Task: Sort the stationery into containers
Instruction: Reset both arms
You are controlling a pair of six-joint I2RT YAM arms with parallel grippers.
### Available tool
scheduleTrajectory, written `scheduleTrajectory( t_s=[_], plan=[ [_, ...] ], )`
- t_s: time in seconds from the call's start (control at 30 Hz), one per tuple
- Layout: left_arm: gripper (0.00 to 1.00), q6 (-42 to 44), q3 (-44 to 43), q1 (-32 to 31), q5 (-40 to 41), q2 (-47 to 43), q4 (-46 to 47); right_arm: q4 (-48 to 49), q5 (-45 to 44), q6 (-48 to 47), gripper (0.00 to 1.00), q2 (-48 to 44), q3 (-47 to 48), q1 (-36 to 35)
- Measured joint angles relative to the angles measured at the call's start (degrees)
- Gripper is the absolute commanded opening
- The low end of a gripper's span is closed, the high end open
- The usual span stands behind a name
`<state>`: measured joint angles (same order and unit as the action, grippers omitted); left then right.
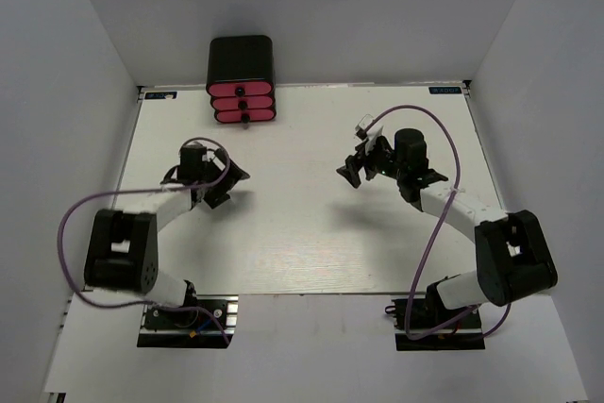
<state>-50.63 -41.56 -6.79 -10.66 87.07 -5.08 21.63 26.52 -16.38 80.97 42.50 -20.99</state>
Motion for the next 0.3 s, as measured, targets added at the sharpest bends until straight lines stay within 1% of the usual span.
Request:
scheduleTrajectory(
  t_s=[0.07, 0.13, 0.3],
  plan=[
    [0.99, 3.1, 3.3, -0.1, -1.1, -6.8, -1.4, -3.4, -1.3, 2.4, 0.90, -0.5, 1.0, 0.0],
    [0.99, 6.3, 5.7, -0.1, -2.2, -15.5, -1.9, -6.6, -3.1, 4.5, 0.90, -1.5, 2.0, 0.0],
    [0.99, 12.2, 7.8, -0.1, -2.6, -37.5, -0.3, -12.3, -7.5, 7.9, 0.90, -6.1, 3.2, 0.0]
  ],
)
